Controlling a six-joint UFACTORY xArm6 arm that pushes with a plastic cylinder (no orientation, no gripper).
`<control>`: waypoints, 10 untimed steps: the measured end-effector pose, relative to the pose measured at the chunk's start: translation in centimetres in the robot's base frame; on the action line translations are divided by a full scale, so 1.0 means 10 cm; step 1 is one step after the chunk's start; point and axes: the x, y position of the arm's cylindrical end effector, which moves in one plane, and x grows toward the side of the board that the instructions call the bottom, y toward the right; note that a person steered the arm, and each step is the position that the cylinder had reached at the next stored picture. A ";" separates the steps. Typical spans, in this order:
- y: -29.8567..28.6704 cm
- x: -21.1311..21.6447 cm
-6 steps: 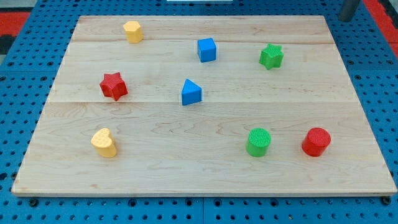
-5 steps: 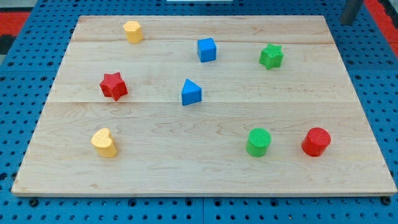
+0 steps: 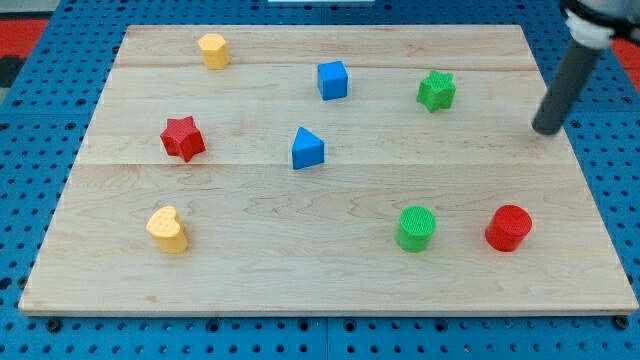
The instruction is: Move the red circle into the green circle
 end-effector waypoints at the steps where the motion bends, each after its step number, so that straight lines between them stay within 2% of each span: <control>1: 0.00 0.72; 4: -0.44 1.24; 5: -0.90 1.25; 6: -1.00 1.16; 7: -0.75 0.91; 9: -1.38 0.73; 10: -1.04 0.92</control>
